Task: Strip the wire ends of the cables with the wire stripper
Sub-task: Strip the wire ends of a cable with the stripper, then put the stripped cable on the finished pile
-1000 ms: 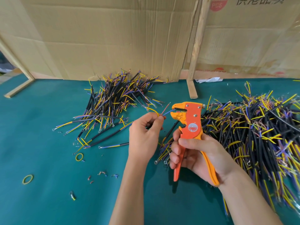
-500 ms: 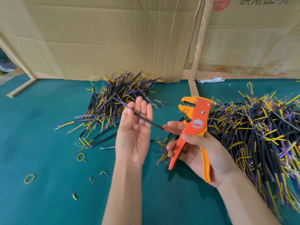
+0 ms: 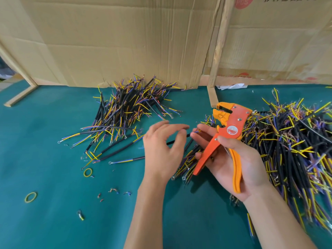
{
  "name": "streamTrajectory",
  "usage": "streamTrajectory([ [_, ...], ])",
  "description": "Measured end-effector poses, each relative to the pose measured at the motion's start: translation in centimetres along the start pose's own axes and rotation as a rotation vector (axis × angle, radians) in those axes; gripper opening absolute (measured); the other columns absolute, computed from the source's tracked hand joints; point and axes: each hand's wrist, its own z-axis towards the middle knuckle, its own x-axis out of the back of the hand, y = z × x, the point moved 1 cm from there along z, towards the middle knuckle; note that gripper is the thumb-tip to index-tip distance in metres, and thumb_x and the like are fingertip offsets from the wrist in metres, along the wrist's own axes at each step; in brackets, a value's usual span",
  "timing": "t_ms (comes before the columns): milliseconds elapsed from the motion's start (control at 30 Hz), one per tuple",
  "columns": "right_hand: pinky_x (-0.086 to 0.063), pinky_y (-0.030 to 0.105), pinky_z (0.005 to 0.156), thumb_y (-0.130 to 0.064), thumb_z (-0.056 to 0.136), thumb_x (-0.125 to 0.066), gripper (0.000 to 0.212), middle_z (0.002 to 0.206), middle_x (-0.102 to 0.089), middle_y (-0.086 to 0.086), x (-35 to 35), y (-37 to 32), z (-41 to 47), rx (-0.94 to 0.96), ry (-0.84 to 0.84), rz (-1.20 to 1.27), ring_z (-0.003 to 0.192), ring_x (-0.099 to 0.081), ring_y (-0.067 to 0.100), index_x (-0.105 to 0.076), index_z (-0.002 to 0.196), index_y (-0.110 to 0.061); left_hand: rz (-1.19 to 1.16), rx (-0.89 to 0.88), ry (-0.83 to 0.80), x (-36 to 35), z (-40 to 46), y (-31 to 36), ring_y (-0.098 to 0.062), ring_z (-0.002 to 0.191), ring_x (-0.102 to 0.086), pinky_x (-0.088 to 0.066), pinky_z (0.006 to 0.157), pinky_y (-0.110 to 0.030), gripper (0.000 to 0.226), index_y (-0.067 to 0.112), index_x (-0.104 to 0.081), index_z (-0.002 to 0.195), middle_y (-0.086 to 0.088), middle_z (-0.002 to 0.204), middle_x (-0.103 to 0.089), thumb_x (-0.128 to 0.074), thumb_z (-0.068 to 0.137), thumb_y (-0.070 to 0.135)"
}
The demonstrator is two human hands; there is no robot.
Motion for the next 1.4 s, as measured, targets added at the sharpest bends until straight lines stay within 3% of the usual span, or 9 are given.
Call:
streamTrajectory([
  [100,-0.061,0.036,0.079,-0.02,0.072,-0.068,0.068,0.136,-0.064,0.021,0.0,-0.21,0.06,0.03,-0.004,0.026,0.125,-0.064,0.029,-0.059,0.135,0.005,-0.077,0.018,-0.114,-0.57,-0.3,0.19,-0.006,0.069,-0.059,-0.045,0.068,-0.02,0.019,0.019,-0.074,0.082,0.011,0.07,-0.068,-0.059,0.093,0.021],
  [200,-0.061,0.037,0.08,-0.019,0.073,-0.068,0.067,0.138,-0.063,0.021,-0.01,-0.21,0.14,0.021,-0.004,0.02,0.125,-0.064,0.031,-0.059,0.136,0.003,-0.106,0.043,-0.104,-0.92,-0.22,0.07,-0.008,0.059,-0.055,-0.042,0.057,-0.021,0.018,0.019,-0.072,0.08,0.008,0.065,-0.065,-0.059,0.092,0.022],
  [267,-0.061,0.038,0.08,-0.018,0.074,-0.068,0.065,0.136,-0.064,0.02,0.01,0.01,0.21,0.003,-0.001,-0.02,0.12,-0.066,0.034,-0.06,0.136,-0.001,-0.111,0.08,-0.093,-1.02,-0.18,-0.14,-0.013,0.063,-0.06,-0.046,0.059,-0.027,0.017,0.02,-0.072,0.08,0.007,0.067,-0.067,-0.06,0.092,0.023],
  [433,-0.061,0.039,0.075,-0.011,0.078,-0.064,0.059,0.133,-0.066,0.019,0.1,0.41,0.3,0.0,0.004,-0.111,0.11,-0.07,0.035,-0.061,0.137,-0.005,-0.08,0.124,-0.036,-1.15,-0.1,-0.42,-0.003,0.058,-0.05,-0.036,0.055,-0.015,0.018,0.024,-0.072,0.077,0.013,0.068,-0.066,-0.065,0.093,0.017],
  [733,-0.059,0.041,0.073,-0.011,0.077,-0.065,0.057,0.126,-0.067,0.021,0.23,0.56,0.58,0.008,0.037,-0.11,0.093,-0.071,0.033,-0.063,0.134,-0.004,-0.108,0.094,-0.07,-0.74,-0.01,-0.19,-0.002,0.049,-0.043,-0.029,0.05,-0.011,0.018,0.017,-0.074,0.078,0.018,0.053,-0.052,-0.065,0.094,0.014],
  [1100,-0.06,0.042,0.073,-0.012,0.077,-0.066,0.053,0.118,-0.068,0.021,0.4,0.58,0.33,0.006,0.034,-0.139,0.088,-0.07,0.031,-0.067,0.129,-0.003,-0.07,0.126,-0.121,-0.9,0.08,-0.58,-0.01,0.051,-0.031,-0.025,0.049,-0.023,0.021,0.017,-0.069,0.076,0.007,0.051,-0.039,-0.063,0.095,0.017],
  [1267,-0.059,0.04,0.072,-0.013,0.077,-0.067,0.054,0.109,-0.068,0.02,0.45,0.5,0.29,-0.014,0.02,-0.082,0.085,-0.07,0.03,-0.063,0.13,0.0,-0.114,0.133,-0.192,-0.76,-0.01,-0.42,-0.01,0.056,-0.036,-0.033,0.054,-0.028,0.022,0.015,-0.067,0.073,0.005,0.056,-0.045,-0.062,0.095,0.016],
  [1400,-0.059,0.041,0.074,-0.016,0.074,-0.071,0.054,0.104,-0.067,0.021,0.42,0.56,0.35,-0.019,-0.006,0.006,0.084,-0.068,0.03,-0.063,0.126,-0.003,-0.176,0.173,-0.254,-0.99,-0.03,-0.2,-0.014,0.059,-0.04,-0.039,0.056,-0.035,0.023,0.015,-0.067,0.075,-0.012,0.065,-0.053,-0.061,0.097,0.018],
])
